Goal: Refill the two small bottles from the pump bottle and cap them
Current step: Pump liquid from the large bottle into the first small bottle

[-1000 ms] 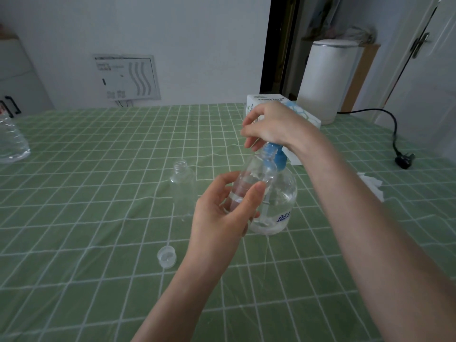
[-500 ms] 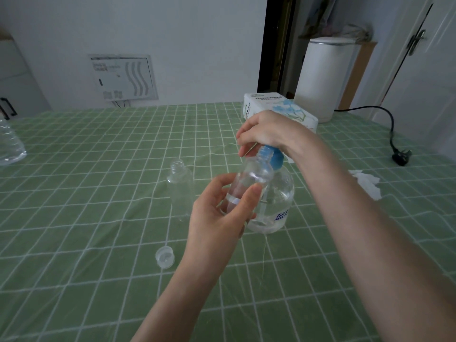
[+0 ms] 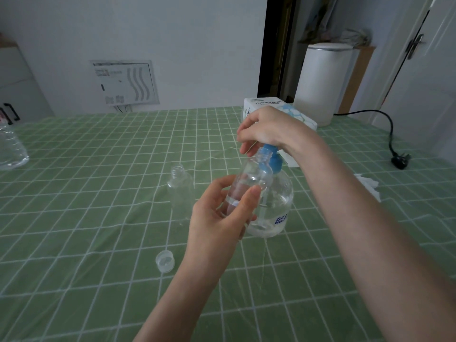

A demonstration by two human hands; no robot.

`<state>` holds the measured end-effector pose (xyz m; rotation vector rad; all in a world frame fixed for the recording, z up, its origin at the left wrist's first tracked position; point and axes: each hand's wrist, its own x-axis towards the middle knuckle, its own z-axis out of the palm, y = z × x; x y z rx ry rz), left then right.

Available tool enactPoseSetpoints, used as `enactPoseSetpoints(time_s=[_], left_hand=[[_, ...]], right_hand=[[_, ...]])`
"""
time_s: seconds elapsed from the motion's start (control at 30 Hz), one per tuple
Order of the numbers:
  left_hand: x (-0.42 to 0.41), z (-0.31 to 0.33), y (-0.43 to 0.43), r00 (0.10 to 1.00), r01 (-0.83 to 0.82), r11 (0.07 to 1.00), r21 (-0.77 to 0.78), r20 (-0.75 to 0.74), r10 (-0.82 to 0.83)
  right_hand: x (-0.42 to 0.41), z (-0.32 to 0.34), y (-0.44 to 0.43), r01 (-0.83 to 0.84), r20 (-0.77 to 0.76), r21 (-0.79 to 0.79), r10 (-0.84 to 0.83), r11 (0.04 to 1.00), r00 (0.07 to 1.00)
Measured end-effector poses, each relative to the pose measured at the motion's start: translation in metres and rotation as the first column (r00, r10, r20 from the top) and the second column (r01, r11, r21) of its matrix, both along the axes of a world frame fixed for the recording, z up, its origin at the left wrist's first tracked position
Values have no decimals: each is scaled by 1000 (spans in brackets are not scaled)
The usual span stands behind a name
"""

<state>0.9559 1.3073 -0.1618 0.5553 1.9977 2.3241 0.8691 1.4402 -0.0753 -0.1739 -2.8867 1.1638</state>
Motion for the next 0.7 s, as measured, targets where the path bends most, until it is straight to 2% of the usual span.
enactPoseSetpoints(time_s=[0.37, 0.7], left_hand=[[1, -2, 0, 1000, -21, 1000, -15, 17, 21], [0, 0, 1, 1000, -10, 1000, 3, -1, 10]], right_hand=[[1, -9, -2, 36, 58, -10, -36, 999, 998], [-3, 0, 2, 28, -11, 3, -28, 1000, 1000]])
